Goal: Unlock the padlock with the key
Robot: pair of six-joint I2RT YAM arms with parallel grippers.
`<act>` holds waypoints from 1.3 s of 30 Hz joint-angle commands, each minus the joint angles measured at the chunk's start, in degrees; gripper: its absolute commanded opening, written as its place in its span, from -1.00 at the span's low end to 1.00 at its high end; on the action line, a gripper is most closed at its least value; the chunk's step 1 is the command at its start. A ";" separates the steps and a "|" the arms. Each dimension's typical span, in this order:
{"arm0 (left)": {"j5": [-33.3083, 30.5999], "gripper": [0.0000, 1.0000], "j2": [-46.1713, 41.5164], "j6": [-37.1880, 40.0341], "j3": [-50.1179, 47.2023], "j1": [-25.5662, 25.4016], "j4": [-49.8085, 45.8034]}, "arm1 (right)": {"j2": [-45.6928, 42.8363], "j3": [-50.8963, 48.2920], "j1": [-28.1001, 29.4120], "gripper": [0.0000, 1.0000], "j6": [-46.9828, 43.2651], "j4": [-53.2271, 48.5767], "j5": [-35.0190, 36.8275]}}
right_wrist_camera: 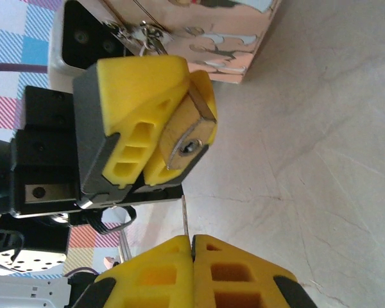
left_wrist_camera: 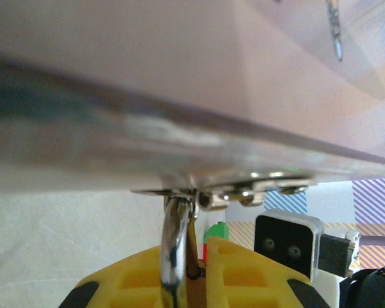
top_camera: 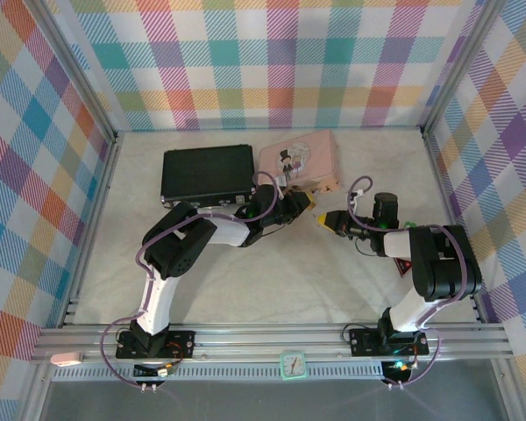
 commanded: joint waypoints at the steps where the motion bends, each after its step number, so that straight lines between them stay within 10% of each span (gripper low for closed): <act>1: 3.13 -1.00 -0.48 -4.54 -1.56 -0.12 0.23 | -0.81 0.04 -0.62 -1.00 0.54 2.92 -0.78; 39: 4.61 -1.00 -0.42 -6.21 -1.58 -0.72 3.59 | 5.63 1.44 1.17 -1.00 9.21 16.19 -0.28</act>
